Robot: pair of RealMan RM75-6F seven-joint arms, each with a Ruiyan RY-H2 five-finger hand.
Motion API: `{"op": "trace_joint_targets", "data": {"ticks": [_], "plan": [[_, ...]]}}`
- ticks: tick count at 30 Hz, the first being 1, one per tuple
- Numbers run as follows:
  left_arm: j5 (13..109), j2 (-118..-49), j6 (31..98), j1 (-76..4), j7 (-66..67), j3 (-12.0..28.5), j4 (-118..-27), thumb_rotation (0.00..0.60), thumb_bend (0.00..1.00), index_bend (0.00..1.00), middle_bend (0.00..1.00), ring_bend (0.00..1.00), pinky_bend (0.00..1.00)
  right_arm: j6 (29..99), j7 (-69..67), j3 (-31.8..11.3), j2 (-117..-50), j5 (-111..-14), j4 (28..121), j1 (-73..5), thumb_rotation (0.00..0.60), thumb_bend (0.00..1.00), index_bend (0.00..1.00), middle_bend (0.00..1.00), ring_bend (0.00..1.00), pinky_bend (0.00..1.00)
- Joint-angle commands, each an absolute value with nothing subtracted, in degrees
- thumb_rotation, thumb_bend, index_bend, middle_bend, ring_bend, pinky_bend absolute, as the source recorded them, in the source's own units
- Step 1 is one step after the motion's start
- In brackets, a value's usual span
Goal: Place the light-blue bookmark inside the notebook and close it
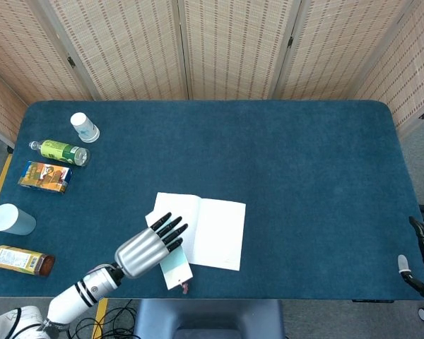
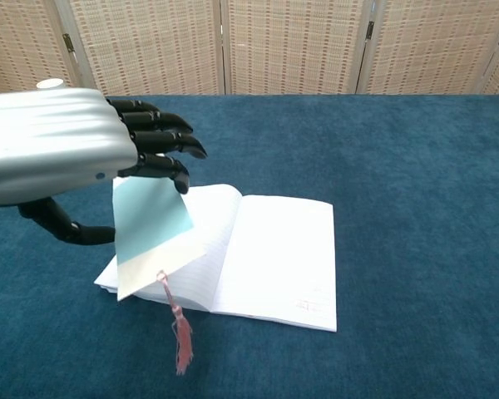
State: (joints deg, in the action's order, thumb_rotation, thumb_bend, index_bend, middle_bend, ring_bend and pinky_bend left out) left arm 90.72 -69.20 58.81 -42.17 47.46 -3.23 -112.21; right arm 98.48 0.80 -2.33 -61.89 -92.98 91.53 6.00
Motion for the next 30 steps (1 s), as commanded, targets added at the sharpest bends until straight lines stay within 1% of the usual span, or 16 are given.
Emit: {"op": "trace_joint_targets", "data": {"ticks": [1, 10, 16, 21, 30], "plan": [[90.9, -72.1, 57.1, -42.2, 50.8, -3.0, -112.2, 0.600, 0.30, 0.39, 0.13, 0.08, 0.16, 98.4, 0.5, -2.4, -61.7, -92.9, 91.4, 5.9, 0.600, 0.39, 0.03, 0.19, 0.15, 0.16], [89.3, -80.4, 52.5, -45.4, 54.7, 0.4, -105.2, 0.600, 0.30, 0.39, 0.13, 0.08, 0.16, 98.3, -0.1, -2.4, -61.8, -92.6, 91.0, 5.9, 0.600, 0.39, 0.03, 0.19, 0.15, 0.16], [87.9, -84.8, 49.7, -48.1, 54.0, 2.7, -99.7, 0.600, 0.30, 0.39, 0.13, 0.08, 0.16, 98.4, -0.3, -2.4, -61.8, -92.4, 90.7, 6.1, 0.600, 0.39, 0.03, 0.19, 0.15, 0.16], [87.0, -87.5, 47.7, -50.2, 53.2, 3.9, -96.0, 0.600, 0.30, 0.39, 0.13, 0.08, 0.16, 98.3, -0.3, -2.4, -61.9, -92.3, 90.7, 6.1, 0.600, 0.39, 0.03, 0.19, 0.15, 0.16], [86.7, -91.8, 46.6, -53.3, 51.6, 5.6, -89.4, 0.600, 0.30, 0.39, 0.13, 0.08, 0.16, 98.9, -0.5, -2.4, -61.8, -92.1, 90.6, 6.6, 0.600, 0.39, 0.03, 0.19, 0.15, 0.16]]}}
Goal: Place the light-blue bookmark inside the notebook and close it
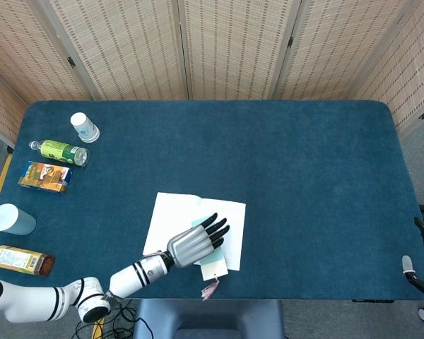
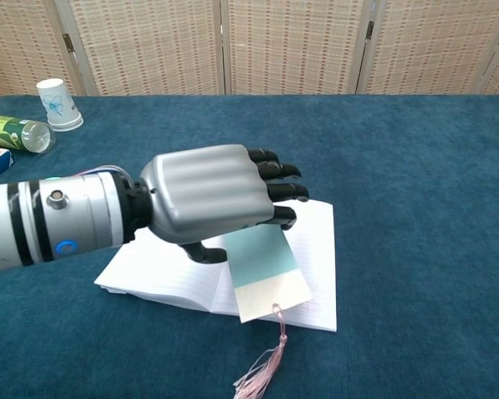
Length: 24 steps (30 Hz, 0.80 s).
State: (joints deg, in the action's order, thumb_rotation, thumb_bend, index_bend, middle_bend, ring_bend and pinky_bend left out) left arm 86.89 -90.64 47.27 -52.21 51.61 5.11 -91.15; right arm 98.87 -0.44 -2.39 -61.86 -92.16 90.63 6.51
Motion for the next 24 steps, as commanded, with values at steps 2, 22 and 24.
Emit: {"op": "trace_joint_targets", "data": {"ticks": [2, 22, 24], "plan": [[86.6, -92.5, 46.3, -53.9, 51.6, 5.7, -88.1, 0.600, 0.30, 0.39, 0.13, 0.08, 0.16, 99.0, -0.7, -2.4, -61.9, -92.0, 90.5, 6.7, 0.600, 0.39, 0.03, 0.19, 0.15, 0.16], [90.2, -96.0, 46.1, -57.5, 50.6, 3.6, -78.6, 0.600, 0.30, 0.36, 0.13, 0.08, 0.16, 99.8, -0.9, -2.3, -62.0, -91.8, 90.3, 7.5, 0.600, 0.39, 0.03, 0.19, 0.15, 0.16], [90.9, -95.8, 46.3, -57.6, 50.2, 3.1, -78.2, 0.600, 0.30, 0.36, 0.13, 0.08, 0.16, 99.9, -0.8, -2.3, -62.0, -91.7, 90.3, 7.6, 0.600, 0.39, 0.03, 0.19, 0.15, 0.16]]}}
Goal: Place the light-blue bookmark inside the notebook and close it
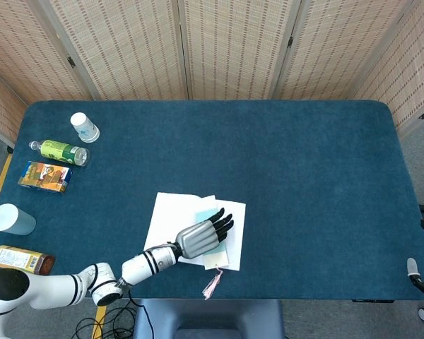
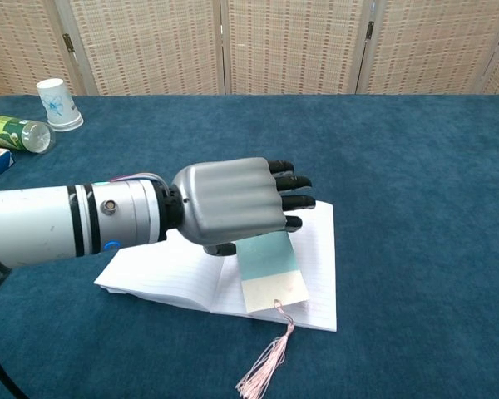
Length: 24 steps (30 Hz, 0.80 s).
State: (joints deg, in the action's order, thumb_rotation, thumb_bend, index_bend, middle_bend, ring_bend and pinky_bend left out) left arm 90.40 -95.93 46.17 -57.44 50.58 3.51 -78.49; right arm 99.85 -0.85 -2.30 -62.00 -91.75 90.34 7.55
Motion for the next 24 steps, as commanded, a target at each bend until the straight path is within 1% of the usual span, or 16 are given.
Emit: {"op": "trace_joint_targets", "data": {"ticks": [1, 11, 15, 20, 22, 24], "plan": [[91.3, -95.8, 46.4, -57.7, 50.1, 2.9, -78.0, 0.600, 0.30, 0.36, 0.13, 0.08, 0.16, 100.0, -0.8, -2.3, -62.0, -91.8, 90.3, 7.7, 0.600, 0.39, 0.03, 0.19, 0.15, 0.16], [93.3, -96.4, 46.9, -58.4, 48.5, 2.1, -76.0, 0.600, 0.30, 0.33, 0.13, 0.08, 0.16, 100.6, -0.7, -2.1, -62.3, -91.9, 90.3, 8.2, 0.600, 0.39, 0.03, 0.19, 0.15, 0.16], [92.6, -96.5, 46.7, -58.3, 49.8, 2.3, -76.0, 0.600, 0.30, 0.29, 0.11, 0.07, 0.16, 100.8, -0.7, -2.2, -62.2, -92.0, 90.3, 8.3, 0.600, 0.39, 0.03, 0.19, 0.15, 0.16], [90.0, -95.2, 46.8, -57.0, 50.4, 2.7, -78.6, 0.600, 0.30, 0.12, 0.09, 0.05, 0.16, 100.8, -0.8, -2.2, -62.2, -92.0, 90.3, 8.4, 0.600, 0.39, 0.03, 0.19, 0.15, 0.16], [88.8, -94.4, 47.2, -56.3, 50.2, 3.0, -80.0, 0.600, 0.30, 0.07, 0.08, 0.05, 0.16, 100.9, -0.9, -2.2, -62.2, -92.2, 90.3, 8.3, 0.600, 0.39, 0.03, 0.19, 0.15, 0.16], [87.8, -93.4, 48.0, -55.5, 49.4, 3.2, -81.6, 0.600, 0.30, 0.04, 0.08, 0.05, 0.16, 100.8, -0.8, -2.2, -62.3, -92.5, 90.2, 8.3, 0.600, 0.39, 0.03, 0.19, 0.15, 0.16]]}}
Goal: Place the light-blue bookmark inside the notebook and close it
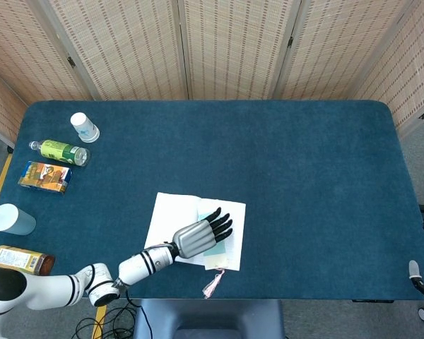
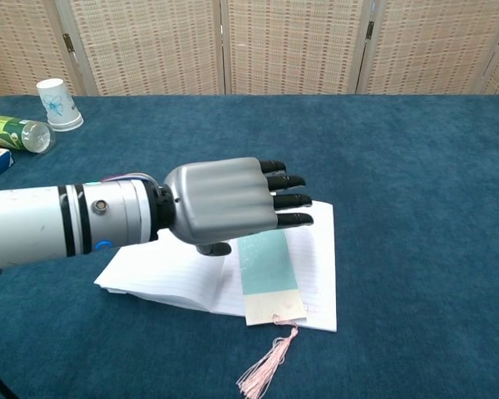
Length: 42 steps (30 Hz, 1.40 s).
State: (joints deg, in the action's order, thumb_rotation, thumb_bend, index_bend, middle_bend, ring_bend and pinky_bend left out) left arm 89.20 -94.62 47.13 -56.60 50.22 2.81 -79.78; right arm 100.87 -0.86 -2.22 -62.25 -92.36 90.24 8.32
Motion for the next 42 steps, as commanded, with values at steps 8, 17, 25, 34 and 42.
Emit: {"op": "trace_joint_targets", "data": {"ticks": [8, 17, 25, 34, 42], "plan": [[80.4, -86.7, 54.7, -49.2, 42.6, 5.5, -91.2, 0.600, 0.30, 0.04, 0.08, 0.05, 0.16, 100.5, 0.4, -1.6, -61.4, -95.4, 90.7, 7.4, 0.600, 0.39, 0.03, 0.19, 0.15, 0.16], [73.7, -76.4, 62.0, -41.6, 34.7, 6.5, -98.4, 0.600, 0.30, 0.04, 0.08, 0.05, 0.16, 97.0, 2.7, -0.3, -60.3, -100.3, 92.2, 4.3, 0.600, 0.39, 0.03, 0.19, 0.15, 0.16], [72.7, -70.2, 67.4, -35.6, 26.4, 6.1, -99.8, 0.600, 0.30, 0.05, 0.08, 0.05, 0.16, 90.9, 6.6, 0.9, -58.5, -104.3, 94.6, 0.1, 0.600, 0.39, 0.03, 0.24, 0.15, 0.16], [74.7, -66.7, 75.2, -28.3, 20.6, 4.3, -98.4, 0.600, 0.30, 0.07, 0.08, 0.05, 0.16, 83.7, 9.4, 1.4, -56.9, -107.3, 97.9, -5.2, 0.600, 0.54, 0.03, 0.24, 0.15, 0.16], [77.8, -64.5, 81.4, -21.5, 15.8, 1.6, -96.4, 0.600, 0.30, 0.08, 0.08, 0.05, 0.16, 70.7, 13.2, 0.9, -57.9, -107.2, 102.5, -13.1, 0.600, 0.67, 0.03, 0.23, 0.15, 0.16]]}}
